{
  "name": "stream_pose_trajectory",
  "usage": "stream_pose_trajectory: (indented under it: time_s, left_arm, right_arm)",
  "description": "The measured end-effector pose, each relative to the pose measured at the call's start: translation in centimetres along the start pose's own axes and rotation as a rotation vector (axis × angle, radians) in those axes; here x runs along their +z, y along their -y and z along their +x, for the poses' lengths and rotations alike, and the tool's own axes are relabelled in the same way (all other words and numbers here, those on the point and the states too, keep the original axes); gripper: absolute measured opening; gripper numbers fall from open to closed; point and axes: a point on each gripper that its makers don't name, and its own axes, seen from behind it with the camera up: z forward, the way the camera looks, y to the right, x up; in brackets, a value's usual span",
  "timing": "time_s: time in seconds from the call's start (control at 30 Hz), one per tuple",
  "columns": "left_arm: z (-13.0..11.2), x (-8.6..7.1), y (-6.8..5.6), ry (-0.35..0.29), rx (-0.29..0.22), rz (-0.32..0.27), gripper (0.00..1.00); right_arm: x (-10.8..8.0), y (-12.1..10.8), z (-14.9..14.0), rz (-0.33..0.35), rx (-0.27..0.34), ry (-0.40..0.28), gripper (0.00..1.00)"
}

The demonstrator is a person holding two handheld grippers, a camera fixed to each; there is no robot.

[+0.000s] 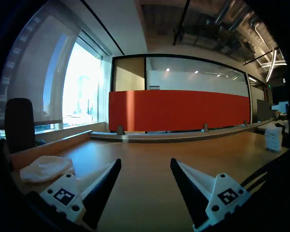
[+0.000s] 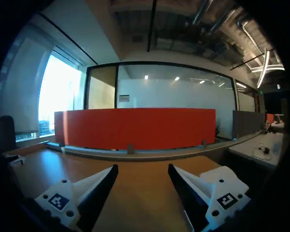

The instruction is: Fold towel

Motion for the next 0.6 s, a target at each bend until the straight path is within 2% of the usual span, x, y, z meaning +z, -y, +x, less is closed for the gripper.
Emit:
stream_pose_trajectory:
  time_s: [0.37,0.6]
  left_arm:
    - [0.0,0.0,0.0,0.000,0.000,0.000,0.94]
    - [0.0,0.0,0.0,0.000,0.000,0.000,0.94]
  right_arm:
    - [-0.5,-1.0,-5.2,-0.009,0.040,0.021,1.00]
    - [-0.8,-1.5,-7.5,-0.013,0.029,0.039,1.00]
